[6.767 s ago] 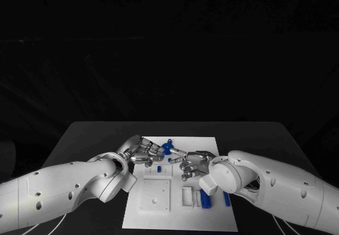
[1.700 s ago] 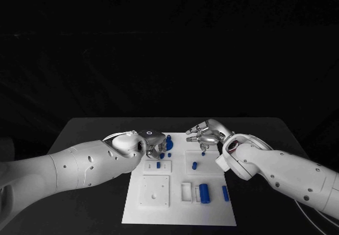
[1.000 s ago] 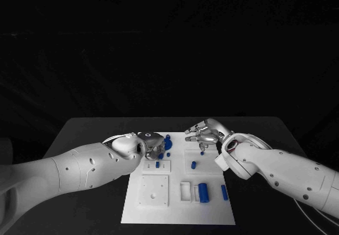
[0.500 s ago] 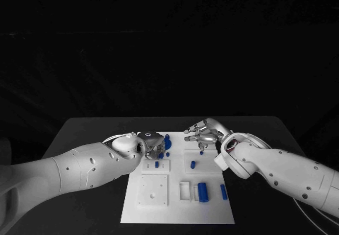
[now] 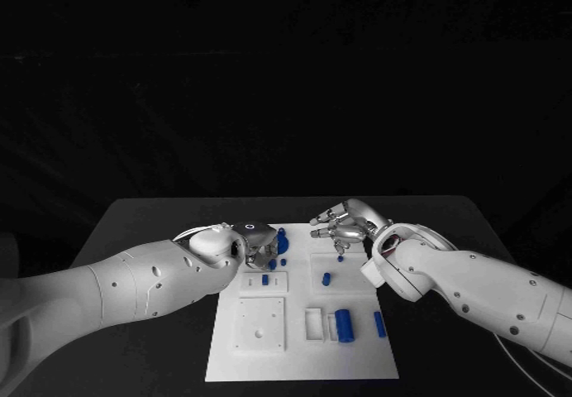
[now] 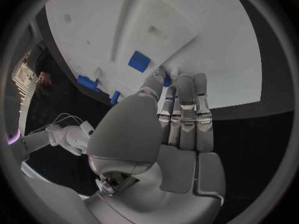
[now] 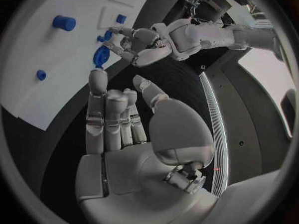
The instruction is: Assemble the parts on the task board
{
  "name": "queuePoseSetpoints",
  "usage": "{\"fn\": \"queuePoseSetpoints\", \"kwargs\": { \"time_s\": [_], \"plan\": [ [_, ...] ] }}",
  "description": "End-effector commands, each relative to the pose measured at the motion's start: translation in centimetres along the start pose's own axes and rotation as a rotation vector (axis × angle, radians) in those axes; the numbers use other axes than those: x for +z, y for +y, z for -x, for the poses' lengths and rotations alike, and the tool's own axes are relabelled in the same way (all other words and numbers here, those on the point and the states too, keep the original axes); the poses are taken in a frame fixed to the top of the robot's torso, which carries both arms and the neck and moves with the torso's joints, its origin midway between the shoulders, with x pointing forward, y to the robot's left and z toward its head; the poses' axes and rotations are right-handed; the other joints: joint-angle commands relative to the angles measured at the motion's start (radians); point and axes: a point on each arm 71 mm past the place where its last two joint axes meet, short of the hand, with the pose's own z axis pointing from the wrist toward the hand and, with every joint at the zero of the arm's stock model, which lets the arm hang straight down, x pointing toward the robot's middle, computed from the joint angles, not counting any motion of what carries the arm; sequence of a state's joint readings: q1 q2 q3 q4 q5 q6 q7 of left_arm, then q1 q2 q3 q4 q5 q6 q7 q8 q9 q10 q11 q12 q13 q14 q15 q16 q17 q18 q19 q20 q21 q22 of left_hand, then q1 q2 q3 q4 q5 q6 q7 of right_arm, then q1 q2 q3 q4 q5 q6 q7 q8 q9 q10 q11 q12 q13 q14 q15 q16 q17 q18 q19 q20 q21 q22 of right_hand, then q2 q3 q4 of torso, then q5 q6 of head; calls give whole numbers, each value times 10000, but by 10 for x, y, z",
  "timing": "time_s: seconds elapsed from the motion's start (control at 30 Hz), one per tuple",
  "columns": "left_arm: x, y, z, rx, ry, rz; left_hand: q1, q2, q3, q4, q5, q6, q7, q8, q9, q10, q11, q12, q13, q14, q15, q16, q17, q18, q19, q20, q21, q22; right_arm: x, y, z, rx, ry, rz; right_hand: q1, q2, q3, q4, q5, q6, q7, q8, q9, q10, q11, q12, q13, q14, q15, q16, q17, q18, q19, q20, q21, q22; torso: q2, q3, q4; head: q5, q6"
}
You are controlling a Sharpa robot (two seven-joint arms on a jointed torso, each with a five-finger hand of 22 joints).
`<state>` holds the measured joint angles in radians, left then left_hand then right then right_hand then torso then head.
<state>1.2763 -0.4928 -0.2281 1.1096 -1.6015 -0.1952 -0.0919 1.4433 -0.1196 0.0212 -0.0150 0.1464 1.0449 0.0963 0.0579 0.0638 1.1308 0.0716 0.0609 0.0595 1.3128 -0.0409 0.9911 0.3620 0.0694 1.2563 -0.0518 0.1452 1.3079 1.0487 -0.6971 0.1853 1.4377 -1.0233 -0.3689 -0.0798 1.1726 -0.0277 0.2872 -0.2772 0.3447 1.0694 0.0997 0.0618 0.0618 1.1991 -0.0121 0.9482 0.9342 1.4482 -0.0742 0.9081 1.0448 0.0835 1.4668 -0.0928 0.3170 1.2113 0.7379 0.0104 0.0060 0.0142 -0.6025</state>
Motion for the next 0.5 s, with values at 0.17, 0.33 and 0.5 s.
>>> {"fn": "queuePoseSetpoints", "kwargs": {
  "time_s": [0.17, 0.33, 0.5],
  "plan": [
    [1, -4, -7, -41, 423, -124, -163, -116, -432, 497, -27, -82, 125, 39, -11, -70, 60, 81, 5, 16, 114, -12, -40, -91, 207, 45, -375, 41, 0, 1, -1, -57, 116, 78, -65, -7, -59, -7, 60, 53, 26, -2, 7, 66, 5, 7, 10, 34, -45, 66, 9, 63, 339, -69, -64, 8, 2, -1, 2, 1, 13],
    [2, -5, -7, -43, 489, -102, -203, -62, -456, 539, 4, -4, 185, 47, -9, 77, 63, 120, 8, 23, 144, 5, -36, -81, 233, 59, -412, 67, 0, 1, -1, -56, 122, 82, -65, -7, -59, -7, 60, 53, 26, -2, 7, 66, 5, 7, 10, 34, -45, 66, 9, 63, 339, -69, -64, 8, 6, -3, 0, -7, -5],
    [3, -6, -8, -32, 586, -84, -36, 202, -427, 402, 159, 216, 185, 43, -13, 374, 29, 84, 2, 17, 150, 41, -23, -50, 255, 68, -444, 142, 0, 2, -1, -55, 129, 87, -65, -7, -59, -7, 60, 53, 26, -2, 7, 66, 5, 7, 10, 34, -45, 66, 9, 63, 339, -69, -64, 8, 2, -6, 3, -15, -24]
  ]
}}
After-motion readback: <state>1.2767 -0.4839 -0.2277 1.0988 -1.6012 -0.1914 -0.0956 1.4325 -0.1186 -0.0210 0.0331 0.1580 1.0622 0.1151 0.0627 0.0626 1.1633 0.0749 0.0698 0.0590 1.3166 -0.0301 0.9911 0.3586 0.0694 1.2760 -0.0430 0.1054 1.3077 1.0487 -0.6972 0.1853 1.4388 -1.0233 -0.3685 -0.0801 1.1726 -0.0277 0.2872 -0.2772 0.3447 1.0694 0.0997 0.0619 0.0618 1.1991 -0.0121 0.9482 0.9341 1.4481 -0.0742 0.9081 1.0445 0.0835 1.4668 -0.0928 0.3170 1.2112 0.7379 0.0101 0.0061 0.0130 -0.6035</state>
